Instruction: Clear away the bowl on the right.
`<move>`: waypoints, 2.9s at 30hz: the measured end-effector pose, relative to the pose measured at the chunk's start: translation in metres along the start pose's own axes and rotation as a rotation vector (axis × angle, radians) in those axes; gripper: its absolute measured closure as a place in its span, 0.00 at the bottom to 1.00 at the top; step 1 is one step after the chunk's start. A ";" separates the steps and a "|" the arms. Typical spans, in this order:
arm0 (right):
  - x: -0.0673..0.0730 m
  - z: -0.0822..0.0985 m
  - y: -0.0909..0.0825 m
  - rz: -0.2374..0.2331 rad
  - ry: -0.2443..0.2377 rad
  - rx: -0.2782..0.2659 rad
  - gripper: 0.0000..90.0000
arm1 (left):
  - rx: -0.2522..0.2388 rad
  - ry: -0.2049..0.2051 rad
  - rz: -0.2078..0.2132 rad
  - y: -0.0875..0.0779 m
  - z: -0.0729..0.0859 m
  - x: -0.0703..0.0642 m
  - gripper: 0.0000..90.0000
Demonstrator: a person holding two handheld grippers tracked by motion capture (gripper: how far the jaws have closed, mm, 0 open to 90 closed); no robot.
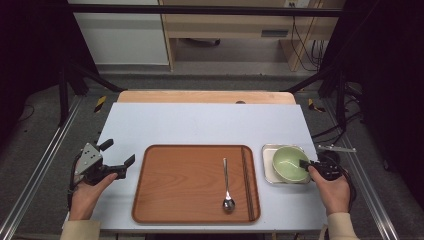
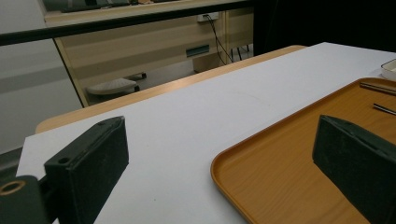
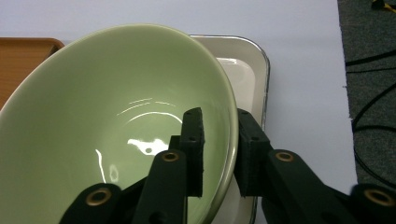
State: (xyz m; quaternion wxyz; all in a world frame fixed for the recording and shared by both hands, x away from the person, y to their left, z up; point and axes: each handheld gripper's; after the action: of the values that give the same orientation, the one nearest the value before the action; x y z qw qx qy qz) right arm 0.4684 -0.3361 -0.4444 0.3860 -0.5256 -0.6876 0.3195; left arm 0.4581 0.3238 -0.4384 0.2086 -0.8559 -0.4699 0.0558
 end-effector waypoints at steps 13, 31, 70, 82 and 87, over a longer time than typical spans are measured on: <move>0.000 -0.004 0.006 0.017 0.022 0.029 0.93 | 0.001 0.007 0.004 0.003 -0.003 -0.002 0.04; 0.008 -0.007 -0.001 -0.027 0.043 -0.067 0.93 | -0.016 0.007 -0.005 -0.001 -0.005 -0.002 0.04; 0.067 -0.022 -0.020 -0.185 -0.075 -0.151 0.93 | -0.045 0.001 -0.035 -0.004 -0.006 0.000 0.04; 0.110 -0.030 -0.001 -0.244 -0.144 -0.101 0.93 | -0.045 0.003 -0.032 -0.006 -0.005 0.000 0.05; 0.128 -0.036 0.004 -0.249 -0.193 -0.085 0.93 | -0.058 -0.004 -0.038 -0.009 -0.007 0.003 0.05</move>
State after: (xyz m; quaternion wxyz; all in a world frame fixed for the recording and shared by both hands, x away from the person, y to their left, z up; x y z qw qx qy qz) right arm 0.4822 -0.2097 -0.4053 0.3320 -0.4191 -0.7941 0.2890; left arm 0.4548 0.3286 -0.4286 0.1838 -0.8525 -0.4877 0.0401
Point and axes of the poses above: each handheld gripper's, and its own axes: y roughly forward along the jaws, z roughly out of its underside, x roughly to its left, and after that the axes turned 12 degrees about x, right-handed
